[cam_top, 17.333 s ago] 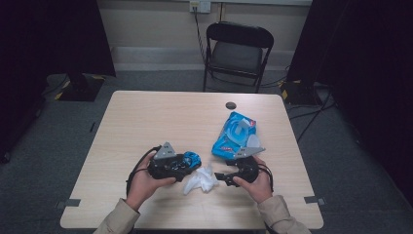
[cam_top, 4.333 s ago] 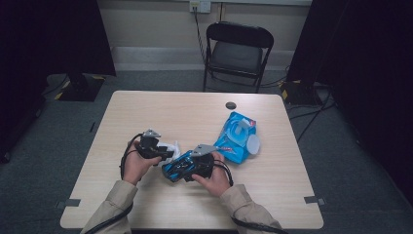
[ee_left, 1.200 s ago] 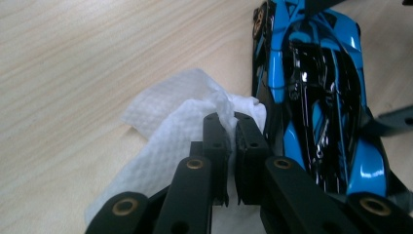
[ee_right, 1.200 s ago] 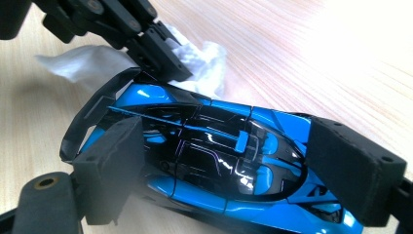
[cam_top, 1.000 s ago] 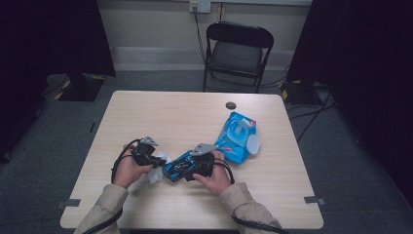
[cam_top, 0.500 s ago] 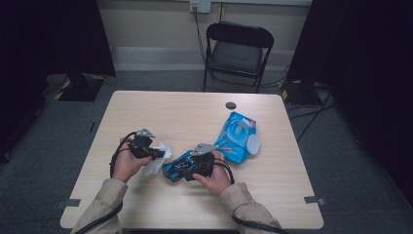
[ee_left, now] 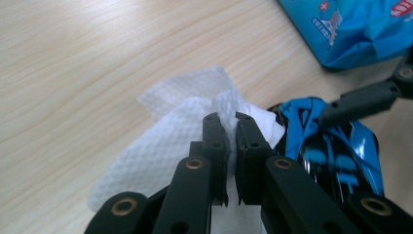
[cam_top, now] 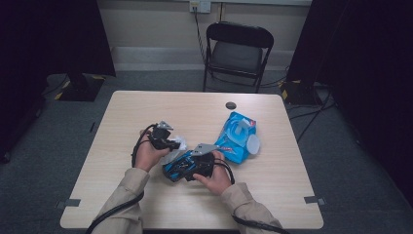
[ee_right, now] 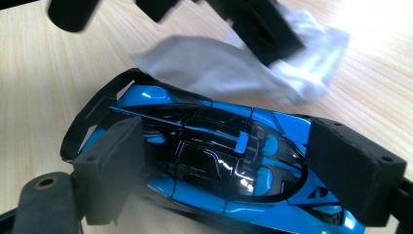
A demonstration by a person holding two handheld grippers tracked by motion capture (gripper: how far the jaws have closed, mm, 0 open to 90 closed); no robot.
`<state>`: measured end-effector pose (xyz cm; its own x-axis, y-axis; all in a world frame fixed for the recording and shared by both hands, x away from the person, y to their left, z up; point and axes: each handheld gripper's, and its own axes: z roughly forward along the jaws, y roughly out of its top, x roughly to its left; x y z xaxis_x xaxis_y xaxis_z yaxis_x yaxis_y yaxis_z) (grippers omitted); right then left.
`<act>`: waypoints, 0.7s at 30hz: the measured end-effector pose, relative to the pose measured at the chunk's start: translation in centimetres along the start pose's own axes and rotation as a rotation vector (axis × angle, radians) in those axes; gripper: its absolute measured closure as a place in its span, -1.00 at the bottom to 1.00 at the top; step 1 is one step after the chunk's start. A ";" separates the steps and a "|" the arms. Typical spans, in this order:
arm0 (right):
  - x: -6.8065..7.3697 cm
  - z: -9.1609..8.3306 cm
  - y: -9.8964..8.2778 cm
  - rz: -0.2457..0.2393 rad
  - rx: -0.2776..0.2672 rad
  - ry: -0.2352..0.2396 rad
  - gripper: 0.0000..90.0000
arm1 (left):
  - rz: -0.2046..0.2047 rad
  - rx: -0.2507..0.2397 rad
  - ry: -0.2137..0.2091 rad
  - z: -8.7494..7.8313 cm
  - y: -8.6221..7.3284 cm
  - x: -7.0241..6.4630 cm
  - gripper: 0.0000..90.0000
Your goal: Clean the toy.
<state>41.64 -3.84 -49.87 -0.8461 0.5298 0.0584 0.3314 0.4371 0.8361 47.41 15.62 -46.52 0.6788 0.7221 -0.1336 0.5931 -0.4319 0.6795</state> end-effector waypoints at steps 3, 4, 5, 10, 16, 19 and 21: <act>0.0 0.0 0.0 0.000 -0.001 0.001 -0.69 | 0.001 0.011 0.001 1.1 0.3 -0.3 0.89; 0.0 0.0 0.0 0.000 -0.001 0.001 -0.69 | 0.001 0.000 0.000 1.4 0.4 -0.4 0.89; 0.0 0.0 0.0 0.000 -0.002 0.001 -0.69 | -0.004 0.001 -0.004 1.7 0.5 -0.4 0.89; 0.0 0.0 0.0 0.000 0.000 0.001 -0.69 | -0.003 0.004 -0.018 2.7 0.8 -0.8 0.88; -0.1 0.0 0.0 -0.002 -0.003 0.004 -0.69 | 0.003 0.012 -0.022 3.0 0.6 -1.0 0.88; -0.1 0.0 0.0 -0.001 -0.002 0.004 -0.69 | -0.007 0.008 -0.023 3.1 0.4 -1.0 0.88; 0.0 0.0 0.0 -0.002 -0.002 0.004 -0.69 | -0.009 0.014 -0.027 3.1 0.2 -0.9 0.88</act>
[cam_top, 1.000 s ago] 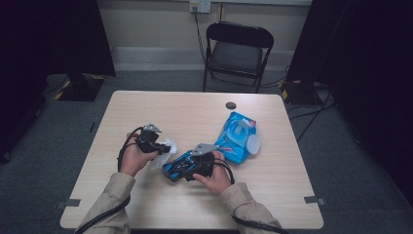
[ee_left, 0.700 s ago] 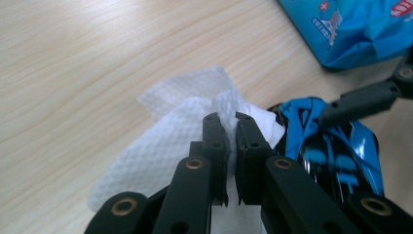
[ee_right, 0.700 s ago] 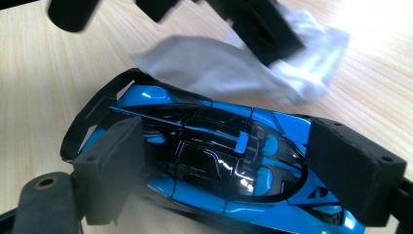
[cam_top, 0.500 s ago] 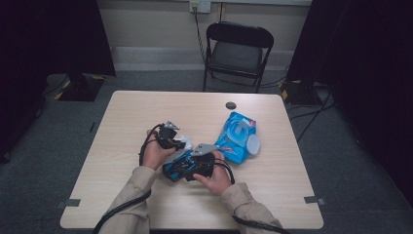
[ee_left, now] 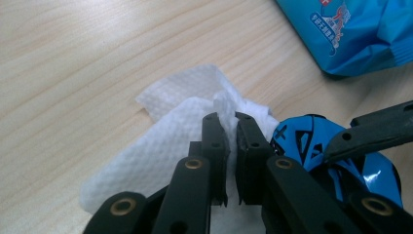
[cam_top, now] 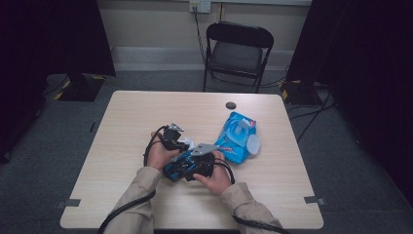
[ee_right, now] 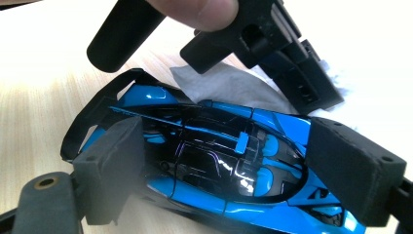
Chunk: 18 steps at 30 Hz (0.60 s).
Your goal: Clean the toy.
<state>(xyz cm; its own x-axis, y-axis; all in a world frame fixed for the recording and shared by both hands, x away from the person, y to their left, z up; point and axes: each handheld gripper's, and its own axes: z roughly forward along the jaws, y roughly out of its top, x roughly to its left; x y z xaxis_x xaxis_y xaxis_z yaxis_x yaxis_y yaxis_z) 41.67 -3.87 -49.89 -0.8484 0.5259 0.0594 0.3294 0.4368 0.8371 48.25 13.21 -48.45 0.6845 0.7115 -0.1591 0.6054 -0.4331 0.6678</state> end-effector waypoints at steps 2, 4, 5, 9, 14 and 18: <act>0.0 0.0 0.0 0.000 0.000 0.001 -0.69 | 0.000 0.001 -0.007 -0.1 -0.2 0.1 0.88; 0.0 0.0 0.0 -0.001 0.000 0.001 -0.69 | -0.003 -0.003 -0.009 -0.3 -0.4 0.1 0.88; 0.0 0.0 0.0 0.000 0.000 0.001 -0.69 | -0.004 0.000 -0.011 -0.4 -0.5 0.1 0.88; 0.0 0.0 0.0 -0.001 -0.001 0.000 -0.69 | -0.003 0.023 -0.020 -1.0 -0.8 0.2 0.88; 0.0 0.0 0.0 0.000 -0.001 0.001 -0.69 | 0.003 0.030 -0.022 -1.7 -1.5 0.4 0.88; 0.0 0.0 0.0 -0.001 -0.002 0.000 -0.69 | 0.002 0.036 -0.021 -2.3 -2.1 0.5 0.88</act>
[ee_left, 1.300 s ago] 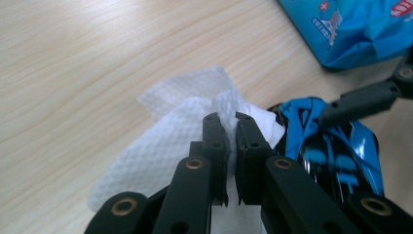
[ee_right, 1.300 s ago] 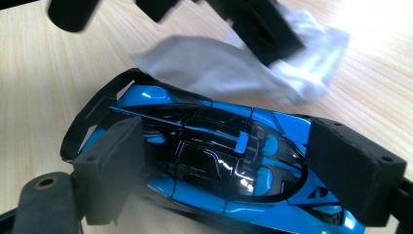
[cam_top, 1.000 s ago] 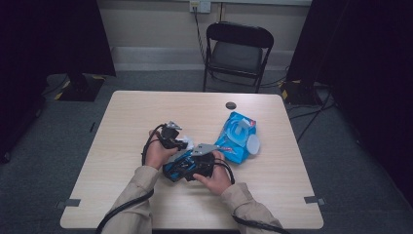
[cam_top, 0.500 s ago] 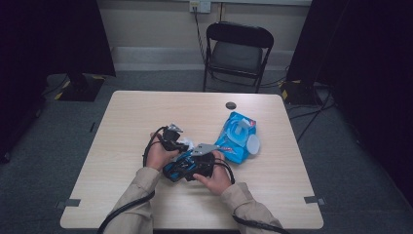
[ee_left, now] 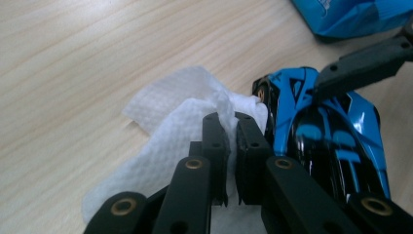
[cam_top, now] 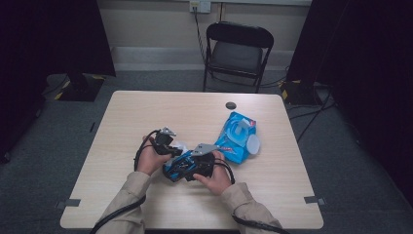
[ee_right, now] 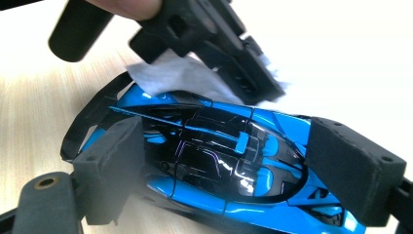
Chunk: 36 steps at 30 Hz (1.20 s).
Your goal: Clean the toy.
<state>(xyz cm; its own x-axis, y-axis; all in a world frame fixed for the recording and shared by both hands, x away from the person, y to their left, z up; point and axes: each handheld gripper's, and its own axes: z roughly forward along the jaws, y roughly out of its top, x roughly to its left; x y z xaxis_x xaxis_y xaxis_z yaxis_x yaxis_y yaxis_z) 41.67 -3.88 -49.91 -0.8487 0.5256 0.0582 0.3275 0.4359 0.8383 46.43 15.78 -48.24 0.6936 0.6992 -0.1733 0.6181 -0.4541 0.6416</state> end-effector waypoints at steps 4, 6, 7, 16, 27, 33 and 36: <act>0.0 0.0 0.0 0.000 0.000 0.000 -0.69 | 0.001 0.003 0.002 -0.7 -0.7 0.1 0.89; 0.0 0.0 0.0 0.000 0.000 0.000 -0.69 | 0.000 0.005 0.000 -1.0 -1.0 0.1 0.89; 0.0 0.0 0.0 0.000 0.000 0.000 -0.69 | -0.006 0.002 0.002 -1.1 -1.1 0.1 0.89; 0.0 0.0 0.0 0.000 0.002 0.001 -0.69 | -0.007 0.008 0.008 -2.2 -2.3 0.4 0.89; 0.0 0.0 0.0 0.000 -0.004 0.000 -0.69 | -0.010 0.018 0.011 -3.7 -3.6 0.4 0.89; 0.0 0.0 0.0 0.000 -0.004 0.000 -0.69 | -0.026 0.012 0.011 -4.6 -4.4 0.5 0.89; 0.0 0.0 -0.1 0.000 -0.005 -0.002 -0.69 | -0.031 0.001 0.007 -5.2 -4.8 0.5 0.89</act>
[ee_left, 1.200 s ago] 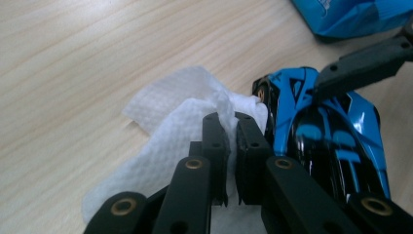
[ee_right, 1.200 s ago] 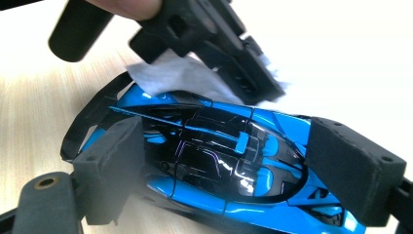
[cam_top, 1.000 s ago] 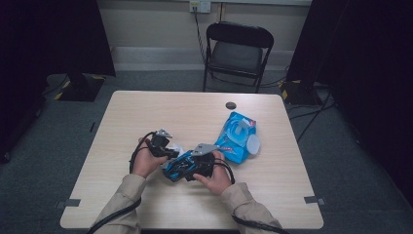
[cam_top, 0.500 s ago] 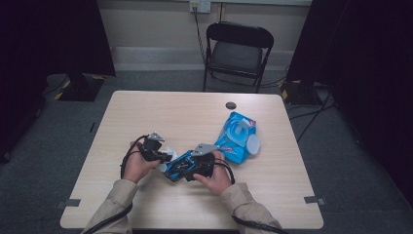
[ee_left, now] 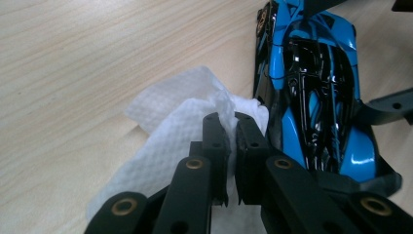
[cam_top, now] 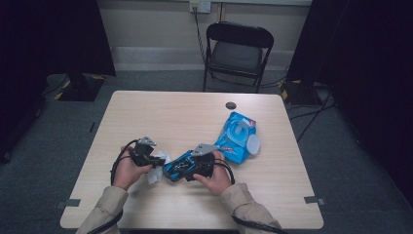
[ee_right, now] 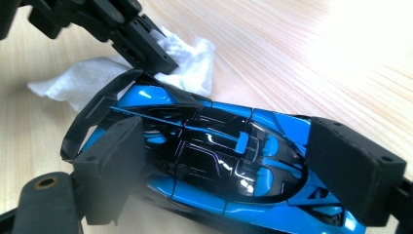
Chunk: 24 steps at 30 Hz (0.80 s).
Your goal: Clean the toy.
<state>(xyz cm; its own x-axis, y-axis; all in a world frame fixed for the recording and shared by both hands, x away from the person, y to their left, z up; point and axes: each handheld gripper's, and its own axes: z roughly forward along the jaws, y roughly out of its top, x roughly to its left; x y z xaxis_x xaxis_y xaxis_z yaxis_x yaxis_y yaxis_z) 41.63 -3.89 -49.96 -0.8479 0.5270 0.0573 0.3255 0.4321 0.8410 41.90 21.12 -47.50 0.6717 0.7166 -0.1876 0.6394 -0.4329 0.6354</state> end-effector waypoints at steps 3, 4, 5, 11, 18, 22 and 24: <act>0.0 0.0 0.0 0.000 0.001 0.000 -0.69 | 0.007 -0.003 0.002 -0.5 -0.1 0.0 0.89; 0.0 0.0 0.0 0.000 0.000 0.000 -0.69 | 0.005 -0.007 0.004 -0.6 0.0 0.0 0.89; 0.0 0.0 0.0 0.000 -0.001 0.000 -0.69 | 0.010 -0.007 0.006 -0.7 0.0 0.1 0.89; 0.0 0.0 0.0 0.000 0.000 0.000 -0.69 | -0.003 -0.053 0.039 -0.9 1.4 0.6 0.89; 0.0 0.0 0.0 0.000 0.000 0.002 -0.69 | 0.003 -0.081 0.045 0.4 3.9 0.5 0.89; 0.0 0.0 -0.1 0.001 -0.005 0.001 -0.69 | 0.004 -0.090 0.053 1.7 4.9 0.2 0.89; 0.0 0.0 -0.1 0.001 -0.005 0.003 -0.69 | 0.013 -0.089 0.051 2.3 5.3 0.1 0.89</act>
<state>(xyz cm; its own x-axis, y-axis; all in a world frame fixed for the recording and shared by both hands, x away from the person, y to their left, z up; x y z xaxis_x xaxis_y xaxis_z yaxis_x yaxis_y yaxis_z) 41.62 -3.95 -50.02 -0.8486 0.5256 0.0600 0.3245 0.4275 0.8438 46.20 17.62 -45.87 0.6585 0.7391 -0.1421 0.5933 -0.3936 0.7022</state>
